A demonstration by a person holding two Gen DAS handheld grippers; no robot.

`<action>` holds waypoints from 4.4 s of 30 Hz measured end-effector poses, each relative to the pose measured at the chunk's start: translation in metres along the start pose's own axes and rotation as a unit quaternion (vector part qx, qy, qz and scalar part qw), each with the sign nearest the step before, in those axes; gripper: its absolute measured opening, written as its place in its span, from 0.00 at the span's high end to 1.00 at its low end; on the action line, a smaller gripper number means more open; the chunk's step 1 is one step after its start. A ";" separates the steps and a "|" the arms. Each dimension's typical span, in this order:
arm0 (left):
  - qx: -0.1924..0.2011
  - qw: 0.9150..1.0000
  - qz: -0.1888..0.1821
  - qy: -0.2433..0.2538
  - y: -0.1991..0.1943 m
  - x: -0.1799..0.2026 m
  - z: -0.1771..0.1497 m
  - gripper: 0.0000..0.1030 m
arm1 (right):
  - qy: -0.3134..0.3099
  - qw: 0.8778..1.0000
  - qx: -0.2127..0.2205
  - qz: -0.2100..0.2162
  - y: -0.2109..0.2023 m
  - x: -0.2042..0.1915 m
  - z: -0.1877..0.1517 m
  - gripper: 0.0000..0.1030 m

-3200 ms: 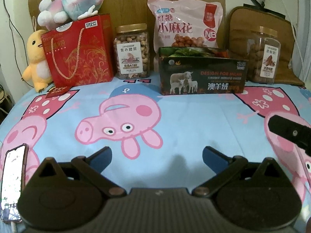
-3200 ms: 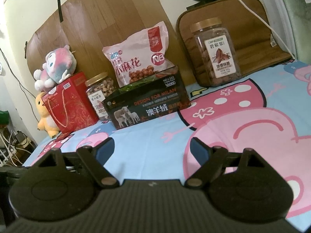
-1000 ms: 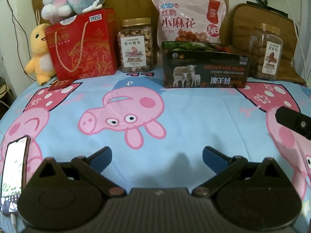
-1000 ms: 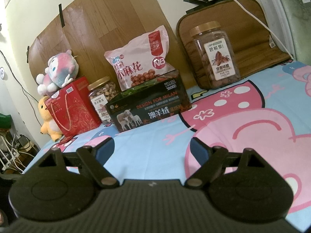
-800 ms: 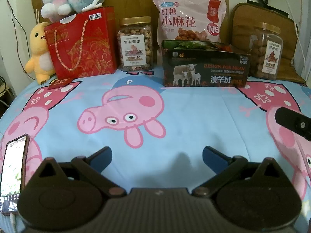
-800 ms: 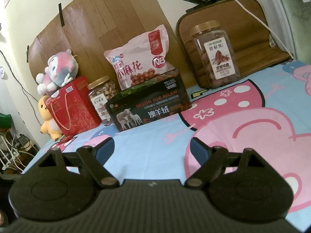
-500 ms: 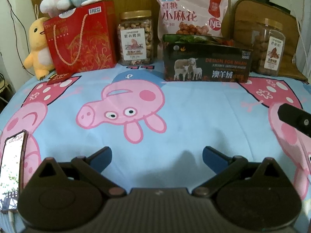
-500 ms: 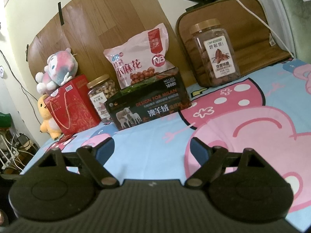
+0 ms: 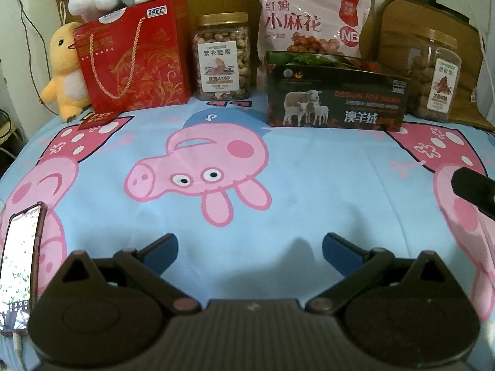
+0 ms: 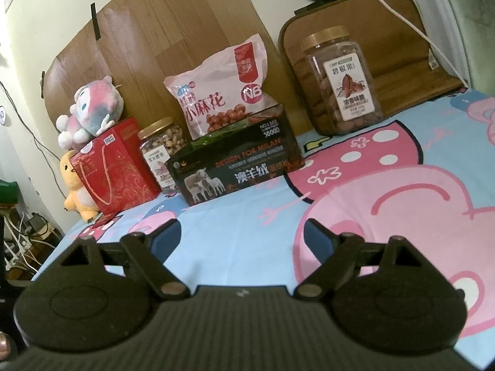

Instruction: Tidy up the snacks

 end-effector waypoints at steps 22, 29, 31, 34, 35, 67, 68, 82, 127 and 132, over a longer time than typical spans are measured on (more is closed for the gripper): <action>0.015 1.000 0.012 0.010 -0.004 0.001 0.002 0.00 | 0.001 1.000 0.002 0.002 -0.001 -0.001 0.001 0.13; 0.026 0.999 0.019 0.024 -0.006 0.005 0.003 0.00 | 0.002 1.000 0.001 0.003 -0.001 -0.001 0.002 0.13; 0.026 0.999 0.018 0.025 -0.007 0.005 0.003 0.00 | 0.003 1.000 0.001 0.003 -0.001 0.000 0.002 0.13; 0.027 0.999 0.017 0.027 -0.007 0.005 0.003 0.00 | 0.003 1.000 0.002 0.003 -0.001 -0.001 0.002 0.13; 0.028 0.999 0.017 0.027 -0.007 0.006 0.003 0.00 | 0.004 1.000 0.002 0.003 -0.002 0.000 0.002 0.13; 0.010 0.999 0.026 0.036 -0.003 0.006 0.000 0.00 | 0.007 1.000 0.001 0.004 -0.002 0.001 0.002 0.13; 0.009 0.999 0.026 0.037 -0.003 0.006 0.000 0.00 | 0.007 1.000 0.001 0.005 -0.002 0.002 0.002 0.13; 0.001 0.998 0.032 0.045 0.000 0.007 -0.003 0.00 | 0.007 1.000 0.001 0.005 -0.002 0.002 0.002 0.13; -0.012 0.997 0.037 0.068 0.006 0.014 -0.009 0.00 | 0.013 1.000 0.000 0.005 -0.001 0.007 0.001 0.13; -0.004 0.997 0.042 0.069 0.005 0.015 -0.008 0.00 | 0.014 1.000 0.000 0.005 -0.001 0.007 0.001 0.13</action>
Point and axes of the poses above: each gripper's, at about its wrist camera, not at the fingertips, and y roughly the way its jaws point, x to its right, z to its top, the point moved 5 cm from there along y, roughly the way its jaws point, and after that the axes turned 5 degrees about -y, right-handed, at the moved point
